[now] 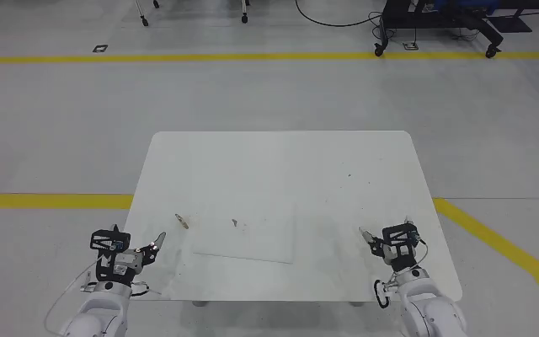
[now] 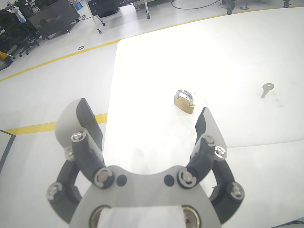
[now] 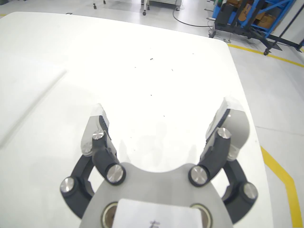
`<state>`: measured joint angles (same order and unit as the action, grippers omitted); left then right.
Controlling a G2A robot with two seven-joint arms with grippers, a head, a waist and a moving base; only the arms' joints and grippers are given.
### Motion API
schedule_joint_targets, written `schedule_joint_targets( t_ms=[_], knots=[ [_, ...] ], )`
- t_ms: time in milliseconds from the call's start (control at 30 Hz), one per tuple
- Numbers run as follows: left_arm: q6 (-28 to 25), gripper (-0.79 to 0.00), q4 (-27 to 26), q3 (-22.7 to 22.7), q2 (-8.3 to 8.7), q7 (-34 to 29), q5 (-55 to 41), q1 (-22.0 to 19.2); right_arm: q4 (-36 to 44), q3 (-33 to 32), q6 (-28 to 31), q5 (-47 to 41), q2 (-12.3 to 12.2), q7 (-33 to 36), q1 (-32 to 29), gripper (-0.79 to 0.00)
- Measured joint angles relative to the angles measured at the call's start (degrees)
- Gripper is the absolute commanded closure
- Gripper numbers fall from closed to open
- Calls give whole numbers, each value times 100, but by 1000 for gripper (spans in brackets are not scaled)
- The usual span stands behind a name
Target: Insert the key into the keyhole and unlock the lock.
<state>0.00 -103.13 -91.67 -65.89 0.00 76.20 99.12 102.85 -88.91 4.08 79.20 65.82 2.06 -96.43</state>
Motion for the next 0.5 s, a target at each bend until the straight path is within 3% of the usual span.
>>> schedule_joint_targets(
  t_ms=[100,267,500],
  knots=[
    [0,-785,0,0,0,0,0,0,-116,431,481,321,13,106,385,-785],
    [0,-785,0,0,0,0,0,0,-511,1322,776,733,103,-52,970,-785],
    [0,-785,0,0,0,0,0,0,-609,1394,840,775,109,34,1080,-785]
  ],
)
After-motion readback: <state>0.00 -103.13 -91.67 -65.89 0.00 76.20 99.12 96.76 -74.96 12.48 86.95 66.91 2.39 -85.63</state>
